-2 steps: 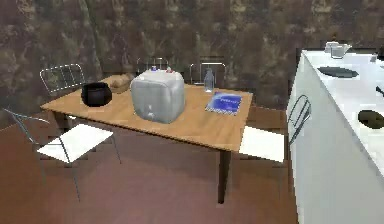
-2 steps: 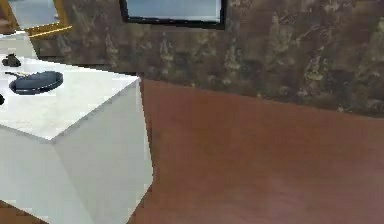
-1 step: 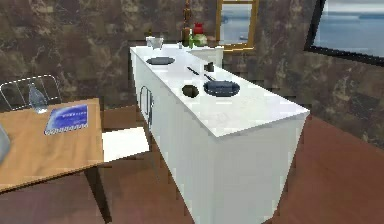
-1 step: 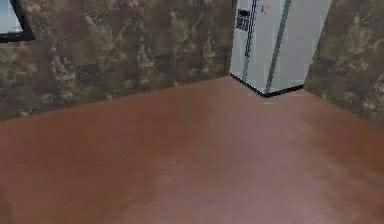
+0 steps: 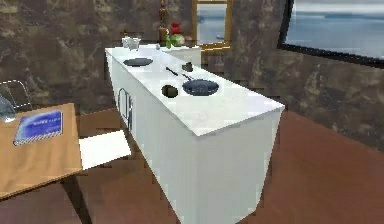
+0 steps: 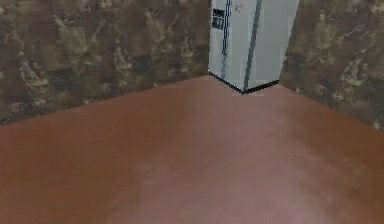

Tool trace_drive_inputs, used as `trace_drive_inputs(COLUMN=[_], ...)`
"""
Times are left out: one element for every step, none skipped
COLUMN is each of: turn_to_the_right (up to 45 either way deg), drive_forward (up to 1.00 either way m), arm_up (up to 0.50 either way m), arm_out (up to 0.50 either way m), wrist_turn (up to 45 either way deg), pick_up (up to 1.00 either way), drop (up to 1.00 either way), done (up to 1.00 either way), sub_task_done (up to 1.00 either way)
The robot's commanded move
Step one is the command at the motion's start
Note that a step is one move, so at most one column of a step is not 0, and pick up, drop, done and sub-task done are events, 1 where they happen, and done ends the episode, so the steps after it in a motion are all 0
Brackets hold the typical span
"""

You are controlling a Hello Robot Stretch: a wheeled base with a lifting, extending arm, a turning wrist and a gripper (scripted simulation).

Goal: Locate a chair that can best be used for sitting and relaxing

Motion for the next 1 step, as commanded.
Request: trace_drive_inputs(turn_to_the_right=[0.0], drive_forward=[0.35], arm_up=[0.0], arm_out=[0.0], wrist_turn=[0.0], pick_up=[0.0], drop=[0.0], done=[0.0], sub_task_done=[0.0])
